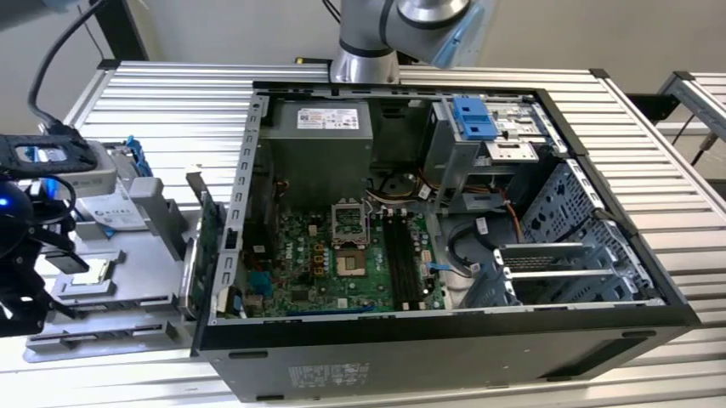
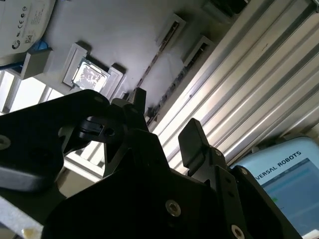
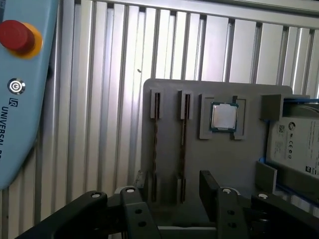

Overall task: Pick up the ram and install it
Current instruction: 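Pick up the ram and move it above insertion slot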

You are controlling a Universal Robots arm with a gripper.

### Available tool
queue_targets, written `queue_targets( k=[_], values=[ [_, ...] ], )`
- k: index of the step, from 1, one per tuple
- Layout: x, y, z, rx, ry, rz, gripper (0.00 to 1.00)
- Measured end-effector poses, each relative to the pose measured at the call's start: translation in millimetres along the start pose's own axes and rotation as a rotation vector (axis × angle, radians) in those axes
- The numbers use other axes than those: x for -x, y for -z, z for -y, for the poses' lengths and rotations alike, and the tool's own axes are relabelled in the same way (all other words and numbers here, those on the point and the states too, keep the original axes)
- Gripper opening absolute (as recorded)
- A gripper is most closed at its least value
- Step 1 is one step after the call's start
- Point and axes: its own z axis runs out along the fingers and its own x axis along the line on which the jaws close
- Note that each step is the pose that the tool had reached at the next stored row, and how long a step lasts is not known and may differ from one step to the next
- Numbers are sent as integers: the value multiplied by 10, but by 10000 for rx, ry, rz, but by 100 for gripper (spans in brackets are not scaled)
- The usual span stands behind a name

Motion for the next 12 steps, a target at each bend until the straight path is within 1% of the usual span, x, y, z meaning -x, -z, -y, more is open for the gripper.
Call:
queue_targets(
  k=[3, 5, 12],
  values=[
    [-5, -48, -11, -1, -4, 0, 100],
    [-7, -68, -21, 1, -2, -1, 100],
    [-7, -80, -31, -1, -3, 1, 100]
  ],
)
